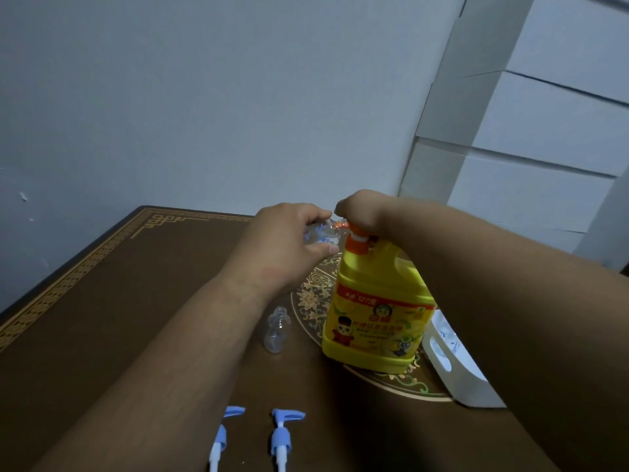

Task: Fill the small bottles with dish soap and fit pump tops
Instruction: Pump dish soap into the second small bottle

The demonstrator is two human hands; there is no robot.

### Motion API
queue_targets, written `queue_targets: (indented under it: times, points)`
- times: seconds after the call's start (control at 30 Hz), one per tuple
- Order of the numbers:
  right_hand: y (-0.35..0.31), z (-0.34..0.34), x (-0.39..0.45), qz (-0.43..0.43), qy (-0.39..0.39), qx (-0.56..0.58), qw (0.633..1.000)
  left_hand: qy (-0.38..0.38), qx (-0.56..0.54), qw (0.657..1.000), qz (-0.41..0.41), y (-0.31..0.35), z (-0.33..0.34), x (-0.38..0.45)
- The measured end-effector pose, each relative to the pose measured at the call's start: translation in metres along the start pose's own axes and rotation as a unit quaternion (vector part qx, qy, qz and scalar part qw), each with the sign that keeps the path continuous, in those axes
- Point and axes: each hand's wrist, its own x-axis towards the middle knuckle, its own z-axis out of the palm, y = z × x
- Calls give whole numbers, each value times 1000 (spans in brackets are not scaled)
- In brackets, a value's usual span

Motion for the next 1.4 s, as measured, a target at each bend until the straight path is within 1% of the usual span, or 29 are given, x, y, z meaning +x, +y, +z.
queue_targets:
  times: [0.13,0.17,0.2,0.23,0.3,0.33,0.37,0.43,0.5,0.57,0.63,0.7,0.73,0.8,0.83,0.93,1.0,1.1,1.17,1.2,1.23,1.3,1.33,1.4]
  points:
    - [4,-2,-7,-35,25,128,991,20,-23,1000,1,3,-1,0]
    - [5,-2,-10,-12,20,189,982,24,-24,999,5,4,-1,0]
    - [7,-2,-13,2,15,225,974,27,-24,999,7,4,-1,0]
    - [7,-3,-13,7,12,233,972,29,-26,999,9,5,-1,0]
    - [5,0,-12,-1,14,196,981,28,-24,999,8,4,0,0]
    - [2,0,-12,-12,23,150,988,22,-16,1000,7,4,0,-1]
    - [0,1,-10,-22,14,92,995,13,-4,1000,5,3,-1,-1]
    - [-4,2,-7,-1,-17,74,997,-3,10,1000,2,1,-2,-1]
    - [-6,4,-7,9,-37,78,996,-8,5,1000,-2,0,-3,-1]
    - [-1,3,-6,-28,-19,87,996,-2,-12,1000,-5,0,-3,0]
    - [2,0,-8,-15,5,171,985,15,-25,1000,0,2,-2,0]
    - [7,-2,-9,-14,15,205,979,25,-26,999,7,3,-2,0]
    - [8,-2,-9,-18,15,203,979,26,-25,999,7,3,-2,0]
    - [6,-1,-10,-38,20,154,987,26,-22,999,7,3,-1,0]
    - [4,0,-8,-52,16,95,994,23,-16,1000,7,3,-1,0]
    - [-4,1,-8,-7,-7,15,1000,1,4,1000,0,0,0,0]
    - [-5,0,-7,-5,-9,-6,1000,-3,-4,1000,-6,-1,0,1]
    - [3,0,-7,-42,-3,84,996,16,-20,1000,-3,0,0,1]
    - [8,-2,-5,-23,22,191,981,30,-26,999,2,3,0,0]
    - [9,-2,-4,-23,26,201,979,33,-28,999,4,4,0,0]
    - [9,-1,-5,-33,27,195,980,34,-29,999,4,4,0,0]
    - [8,0,-4,-61,25,131,989,33,-23,999,6,4,0,0]
    - [6,2,-6,-54,15,100,993,28,-16,999,6,3,0,0]
    - [1,0,-5,-24,15,89,996,12,-8,1000,1,1,-1,0]
